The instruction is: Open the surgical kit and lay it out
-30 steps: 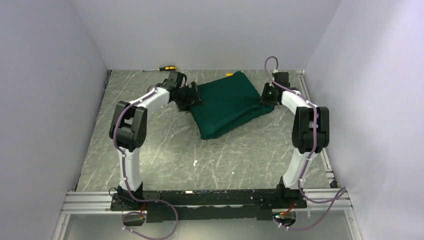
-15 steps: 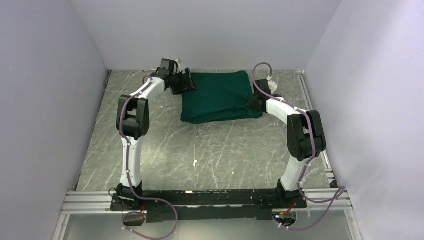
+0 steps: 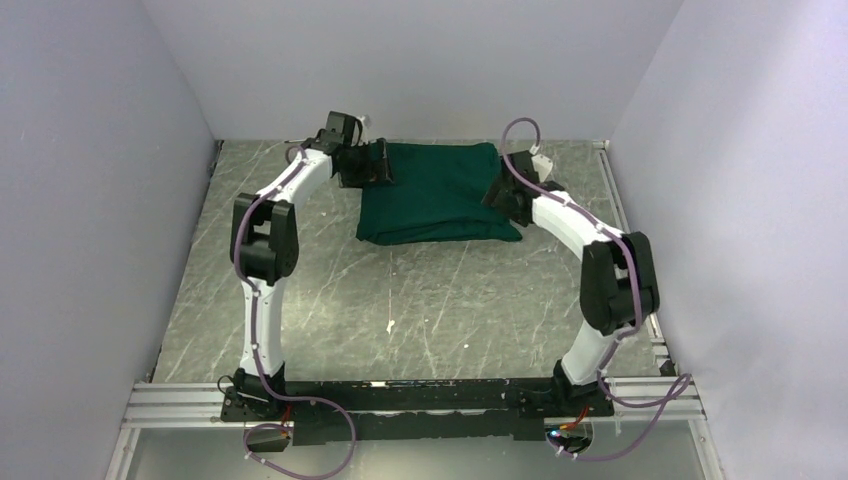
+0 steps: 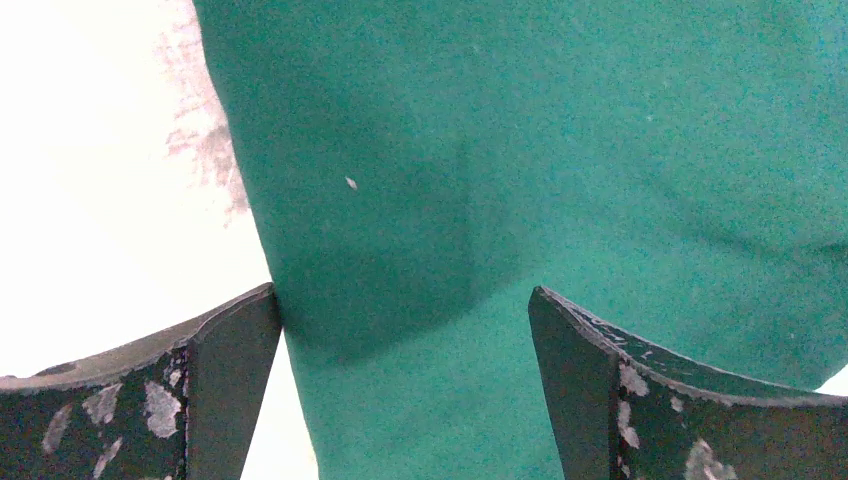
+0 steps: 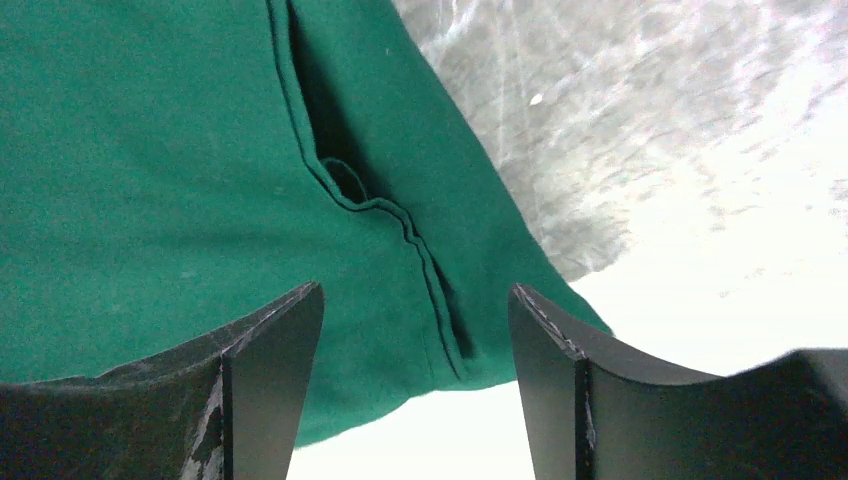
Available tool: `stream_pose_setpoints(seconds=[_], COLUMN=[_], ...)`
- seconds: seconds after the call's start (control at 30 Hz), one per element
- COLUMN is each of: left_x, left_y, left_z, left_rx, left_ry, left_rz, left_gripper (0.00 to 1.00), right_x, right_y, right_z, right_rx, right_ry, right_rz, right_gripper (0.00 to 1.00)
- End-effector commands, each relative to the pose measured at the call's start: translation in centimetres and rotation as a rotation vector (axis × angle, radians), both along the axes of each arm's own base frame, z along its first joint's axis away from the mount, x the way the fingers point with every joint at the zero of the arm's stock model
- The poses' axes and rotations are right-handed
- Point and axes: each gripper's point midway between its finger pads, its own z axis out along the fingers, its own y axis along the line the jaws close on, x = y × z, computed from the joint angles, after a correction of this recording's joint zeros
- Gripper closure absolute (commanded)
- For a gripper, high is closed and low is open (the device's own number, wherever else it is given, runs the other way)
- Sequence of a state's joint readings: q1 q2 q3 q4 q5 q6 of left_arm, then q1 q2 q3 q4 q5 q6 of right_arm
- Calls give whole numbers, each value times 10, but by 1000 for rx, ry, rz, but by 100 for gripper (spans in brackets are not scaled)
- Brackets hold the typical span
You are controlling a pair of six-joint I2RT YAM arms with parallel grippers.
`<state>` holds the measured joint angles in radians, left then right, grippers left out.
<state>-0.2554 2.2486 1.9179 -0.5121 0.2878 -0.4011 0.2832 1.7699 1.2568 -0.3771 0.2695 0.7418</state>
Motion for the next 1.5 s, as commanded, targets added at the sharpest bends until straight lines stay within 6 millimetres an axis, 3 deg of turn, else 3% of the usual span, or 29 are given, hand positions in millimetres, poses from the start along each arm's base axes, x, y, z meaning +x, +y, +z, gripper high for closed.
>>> stream_pose_setpoints(seconds=[0.0,0.1,0.17,0.37,0.5,0.73,0.83,0.9,1.03,1.23,1.37,1.47], left_x=[-9,-12,-18,-65,-93,-107,-107,-101,-97,-94,-94,-91], left_y=[21,19,0,-110,-175,-243,-258,-261,-264,-261,-266,-266], left_z=[85,109,124,140,129,79,62,53,42,43,45,42], left_rx=[143,152,138,75,1,71,146,188,206,226,209,209], left_ry=[-171,-231,-291,-497,-572,-599,-617,-634,-637,-622,-605,-580], left_rz=[-38,-50,-108,-496,-711,-839,-834,-805,-780,-761,-767,-759], left_gripper=[2,3,3,4,5,6,8,16,22,42,62,66], right_x=[-5,-16,-25,-51,-73,-101,-110,-112,-114,-114,-114,-114], right_y=[-31,-46,-53,-57,-56,-65,-67,-68,-67,-65,-63,-63], right_z=[70,79,81,69,52,30,21,18,14,10,11,12], right_rx=[-15,11,31,152,211,227,226,231,243,260,265,266], right_ry=[-116,-134,-141,-138,-110,-46,-25,-22,-20,-22,-19,-27], right_rz=[-31,-56,-70,-76,-77,-103,-108,-112,-123,-123,-111,-110], right_gripper=[28,28,29,34,35,36,36,36,37,38,38,38])
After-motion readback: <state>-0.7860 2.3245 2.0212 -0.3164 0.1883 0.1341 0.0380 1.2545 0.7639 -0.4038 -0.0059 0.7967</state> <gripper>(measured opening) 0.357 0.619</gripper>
